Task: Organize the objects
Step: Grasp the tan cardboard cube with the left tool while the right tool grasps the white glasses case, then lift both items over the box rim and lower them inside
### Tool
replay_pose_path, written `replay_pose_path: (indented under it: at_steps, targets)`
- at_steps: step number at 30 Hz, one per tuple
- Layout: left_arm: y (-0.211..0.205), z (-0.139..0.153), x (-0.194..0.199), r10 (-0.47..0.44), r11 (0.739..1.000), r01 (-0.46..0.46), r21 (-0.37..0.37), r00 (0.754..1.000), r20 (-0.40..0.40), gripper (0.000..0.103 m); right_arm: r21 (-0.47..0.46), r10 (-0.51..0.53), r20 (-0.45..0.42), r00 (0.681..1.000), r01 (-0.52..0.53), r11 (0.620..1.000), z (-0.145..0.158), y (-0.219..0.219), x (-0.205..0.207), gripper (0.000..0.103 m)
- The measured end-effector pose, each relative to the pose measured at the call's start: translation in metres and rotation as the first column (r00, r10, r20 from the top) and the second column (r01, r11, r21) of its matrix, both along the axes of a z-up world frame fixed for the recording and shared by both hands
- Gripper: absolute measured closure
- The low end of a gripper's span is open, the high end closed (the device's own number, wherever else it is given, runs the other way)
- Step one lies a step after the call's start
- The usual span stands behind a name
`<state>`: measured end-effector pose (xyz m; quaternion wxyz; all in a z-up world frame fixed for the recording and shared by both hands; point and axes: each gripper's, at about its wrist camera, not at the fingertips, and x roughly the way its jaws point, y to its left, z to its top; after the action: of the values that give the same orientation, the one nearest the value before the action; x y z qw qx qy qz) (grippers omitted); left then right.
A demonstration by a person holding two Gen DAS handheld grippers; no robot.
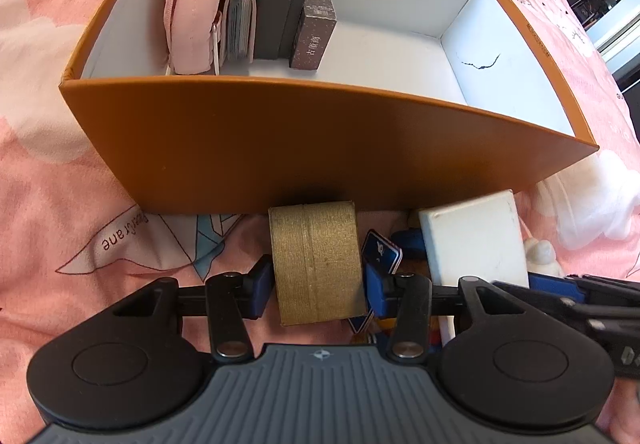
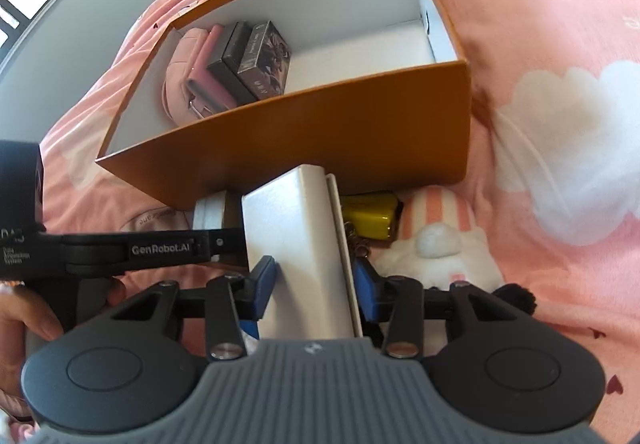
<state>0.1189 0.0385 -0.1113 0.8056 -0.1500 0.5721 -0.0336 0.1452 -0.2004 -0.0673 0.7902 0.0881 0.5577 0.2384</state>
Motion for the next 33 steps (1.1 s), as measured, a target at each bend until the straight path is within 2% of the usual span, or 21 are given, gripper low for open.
replay_pose_path:
  at_steps: [3, 8, 11, 17, 21, 23, 30, 33]
  targets:
    - [0.002, 0.001, 0.0, -0.002, 1.0, 0.002, -0.001, 1.0, -0.002, 0.05, 0.015, -0.017, -0.049, 0.999, 0.018, 1.0, -0.012, -0.001, 0.005, 0.042]
    - [0.0, 0.001, 0.001, -0.008, 1.0, 0.008, 0.003, 1.0, -0.003, 0.05, 0.053, -0.022, -0.083, 0.996, 0.027, 0.998, -0.025, -0.002, 0.013, 0.04]
    - [0.0, 0.001, 0.002, -0.008, 1.0, 0.008, 0.001, 1.0, -0.004, 0.05, 0.042, -0.011, -0.094, 0.995, 0.015, 0.999, -0.031, 0.001, 0.016, 0.04]
    - [0.001, 0.004, 0.002, -0.009, 1.0, 0.009, 0.001, 1.0, -0.003, 0.05, -0.005, -0.006, -0.079, 0.997, 0.006, 1.0, -0.02, 0.001, 0.011, 0.048]
    - [-0.002, 0.006, 0.003, -0.019, 1.0, 0.019, 0.009, 1.0, 0.0, 0.05, -0.038, -0.001, -0.064, 0.998, -0.001, 0.999, -0.007, -0.003, 0.005, 0.048]
    - [-0.003, 0.008, 0.002, -0.026, 0.999, 0.026, 0.02, 1.0, 0.002, 0.05, -0.052, 0.005, -0.053, 0.999, -0.008, 0.999, -0.004, -0.004, 0.003, 0.057]
    - [-0.011, 0.015, -0.007, -0.072, 0.996, 0.071, 0.056, 0.997, 0.015, 0.051, -0.032, 0.018, -0.006, 1.0, -0.018, 0.999, 0.011, -0.008, -0.008, 0.07]
    - [-0.014, 0.024, -0.012, -0.098, 0.993, 0.096, 0.063, 0.995, 0.03, 0.051, -0.044, 0.032, 0.025, 0.999, -0.031, 0.999, 0.022, -0.006, -0.014, 0.072]
